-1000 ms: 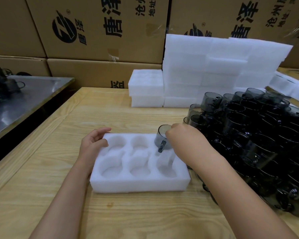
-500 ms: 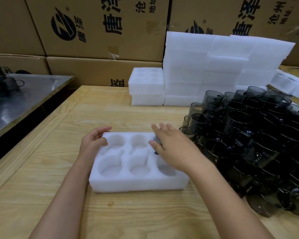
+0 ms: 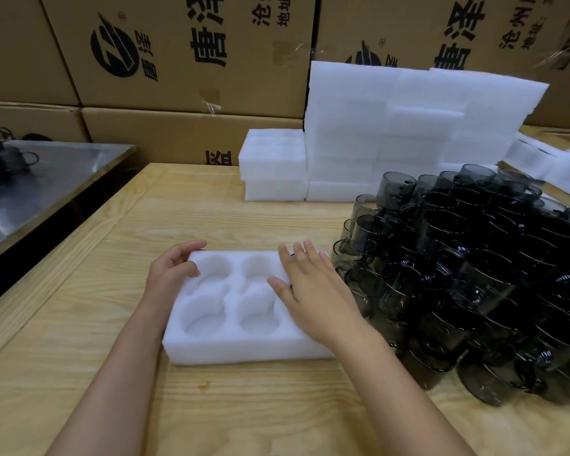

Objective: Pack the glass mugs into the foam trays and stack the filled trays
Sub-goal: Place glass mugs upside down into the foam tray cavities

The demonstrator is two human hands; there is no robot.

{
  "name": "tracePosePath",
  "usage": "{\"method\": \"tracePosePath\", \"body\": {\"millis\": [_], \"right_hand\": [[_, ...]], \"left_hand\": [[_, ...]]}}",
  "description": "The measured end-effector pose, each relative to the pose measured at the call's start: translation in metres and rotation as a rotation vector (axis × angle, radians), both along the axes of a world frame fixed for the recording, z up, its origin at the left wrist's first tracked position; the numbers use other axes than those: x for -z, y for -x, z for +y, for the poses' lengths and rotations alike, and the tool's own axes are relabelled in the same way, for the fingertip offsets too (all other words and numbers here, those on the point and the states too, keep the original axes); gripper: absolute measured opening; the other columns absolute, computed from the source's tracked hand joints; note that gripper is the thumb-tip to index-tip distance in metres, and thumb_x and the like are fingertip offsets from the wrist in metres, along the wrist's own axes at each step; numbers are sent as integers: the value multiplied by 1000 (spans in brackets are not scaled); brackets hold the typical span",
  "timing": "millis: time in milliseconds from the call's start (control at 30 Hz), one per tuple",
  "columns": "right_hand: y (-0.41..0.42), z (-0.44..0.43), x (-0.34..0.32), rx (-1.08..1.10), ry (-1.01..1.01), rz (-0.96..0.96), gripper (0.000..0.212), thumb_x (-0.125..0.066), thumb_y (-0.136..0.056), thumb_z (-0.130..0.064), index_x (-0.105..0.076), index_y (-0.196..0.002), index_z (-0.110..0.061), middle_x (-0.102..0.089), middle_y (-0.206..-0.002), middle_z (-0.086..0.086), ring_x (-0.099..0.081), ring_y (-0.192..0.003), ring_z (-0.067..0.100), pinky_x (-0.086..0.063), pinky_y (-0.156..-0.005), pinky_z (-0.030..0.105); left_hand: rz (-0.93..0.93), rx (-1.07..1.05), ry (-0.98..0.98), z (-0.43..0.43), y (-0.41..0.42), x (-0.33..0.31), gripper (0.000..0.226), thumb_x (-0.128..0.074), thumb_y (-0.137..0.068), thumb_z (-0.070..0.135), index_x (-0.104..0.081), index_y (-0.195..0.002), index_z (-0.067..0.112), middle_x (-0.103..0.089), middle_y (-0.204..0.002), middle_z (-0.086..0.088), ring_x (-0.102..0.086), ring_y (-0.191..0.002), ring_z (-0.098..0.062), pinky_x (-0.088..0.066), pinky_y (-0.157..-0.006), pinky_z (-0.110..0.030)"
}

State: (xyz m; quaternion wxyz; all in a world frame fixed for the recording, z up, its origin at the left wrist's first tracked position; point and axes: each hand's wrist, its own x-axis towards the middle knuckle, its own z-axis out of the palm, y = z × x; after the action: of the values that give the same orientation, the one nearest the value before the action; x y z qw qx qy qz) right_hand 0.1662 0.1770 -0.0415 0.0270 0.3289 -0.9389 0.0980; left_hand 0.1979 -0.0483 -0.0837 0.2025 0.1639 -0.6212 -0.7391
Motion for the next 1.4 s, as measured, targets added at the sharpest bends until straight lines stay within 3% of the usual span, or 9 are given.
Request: {"method": "tracePosePath", "body": {"millis": [100, 200, 300, 433, 800, 967, 1100, 1233, 1400], "right_hand": [[-29, 13, -19, 93, 277, 367, 50, -51, -93, -33, -50, -133, -4, -50, -138, 13, -42, -131, 28, -31, -106, 38], [-49, 38, -30, 370, 325, 656, 32, -65, -77, -29, -66, -100, -7, -61, -115, 10, -44, -108, 30, -30, -87, 42], [-49, 57, -33, 678, 67, 424, 37, -71, -78, -36, -66, -94, -3, -48, -127, 17, -24, -119, 31, -17, -95, 46], [-41, 61, -29, 745, -70, 285, 16, -61, -87, -21, -67, -95, -8, -39, -132, 13, -8, -120, 32, -7, -95, 45], [-36, 44, -30, 422, 312, 453, 15, -79, -69, -10, -69, -76, -2, -60, -118, 18, -45, -118, 42, -25, -100, 48], [-30, 40, -35, 173, 599, -35, 4, -67, -84, -14, -66, -81, -15, -52, -136, 0, -49, -122, 17, -35, -93, 24], [-35, 48, -29, 102, 592, -88, 10, -69, -82, -15, -65, -74, -18, -58, -131, -3, -56, -96, -10, -31, -77, 7], [-38, 55, -25, 75, 496, -71, 14, -71, -81, -19, -61, -73, -25, -58, -122, -10, -40, -126, 1, -19, -85, -4], [-42, 61, -24, 42, 452, -100, 26, -68, -84, -21, -52, -69, -36, -41, -121, -22, -32, -116, -5, -11, -85, -9]], "left_hand": [[4, 3, -3, 0, 0, 0, 50, -52, -51, 4, -69, -96, 16, -62, -88, -5, -60, -73, -18, -52, -57, -21], [-4, 4, 13, 0, -1, -1, 50, -52, -51, 5, -69, -97, 17, -63, -88, -5, -61, -73, -17, -51, -59, -24], [-15, 4, 19, 1, -2, -2, 49, -52, -52, 6, -70, -96, 17, -64, -88, -5, -62, -71, -16, -52, -59, -24], [-8, -1, 13, 1, -2, -1, 49, -52, -52, 5, -70, -96, 17, -65, -86, -4, -64, -67, -12, -53, -55, -20], [15, 9, -4, 0, -1, -1, 48, -51, -52, 4, -69, -95, 15, -63, -85, -2, -64, -63, -7, -52, -54, -17], [17, 13, -18, 1, -1, -1, 48, -51, -53, 3, -69, -96, 14, -63, -83, -2, -64, -61, -7, -51, -53, -17], [13, 9, -19, 1, -2, -1, 49, -52, -53, 3, -69, -97, 14, -63, -83, -2, -64, -61, -7, -51, -52, -17], [7, 8, -18, 1, -1, -1, 49, -52, -53, 3, -69, -97, 14, -63, -86, -3, -64, -61, -7, -51, -52, -18], [5, 7, -23, 2, -2, -2, 49, -51, -53, 3, -69, -97, 14, -63, -86, -2, -64, -62, -7, -52, -52, -18]]}}
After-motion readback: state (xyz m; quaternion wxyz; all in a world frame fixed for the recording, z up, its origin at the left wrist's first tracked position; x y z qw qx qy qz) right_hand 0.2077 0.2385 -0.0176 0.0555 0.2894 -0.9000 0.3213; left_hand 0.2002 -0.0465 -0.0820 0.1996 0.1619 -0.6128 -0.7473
